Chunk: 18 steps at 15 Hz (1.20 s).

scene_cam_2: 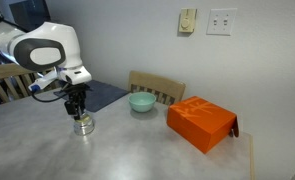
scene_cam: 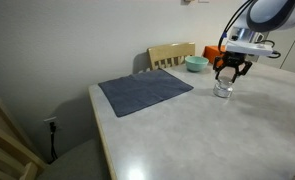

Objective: Pick up the lid and put it on the silver bowl

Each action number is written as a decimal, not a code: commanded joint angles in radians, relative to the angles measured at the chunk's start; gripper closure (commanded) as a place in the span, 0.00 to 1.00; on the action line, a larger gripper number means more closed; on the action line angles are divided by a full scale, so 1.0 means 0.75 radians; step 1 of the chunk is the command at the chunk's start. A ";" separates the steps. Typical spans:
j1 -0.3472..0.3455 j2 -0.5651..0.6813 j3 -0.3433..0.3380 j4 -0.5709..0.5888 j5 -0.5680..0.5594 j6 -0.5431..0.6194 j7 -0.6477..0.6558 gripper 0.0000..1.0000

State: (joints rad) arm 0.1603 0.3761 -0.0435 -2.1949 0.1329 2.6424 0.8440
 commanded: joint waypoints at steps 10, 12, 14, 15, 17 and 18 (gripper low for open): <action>-0.027 -0.108 -0.003 -0.117 0.019 -0.001 0.026 0.56; -0.041 -0.091 -0.001 -0.105 0.024 -0.002 0.008 0.56; -0.048 -0.081 -0.001 -0.097 0.025 -0.003 0.006 0.56; -0.051 -0.075 0.000 -0.093 0.026 -0.003 0.003 0.56; -0.056 -0.064 0.005 -0.085 0.033 -0.002 -0.005 0.56; -0.056 -0.056 0.006 -0.079 0.033 -0.003 -0.006 0.56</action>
State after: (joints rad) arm 0.1350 0.3219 -0.0496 -2.2635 0.1382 2.6418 0.8609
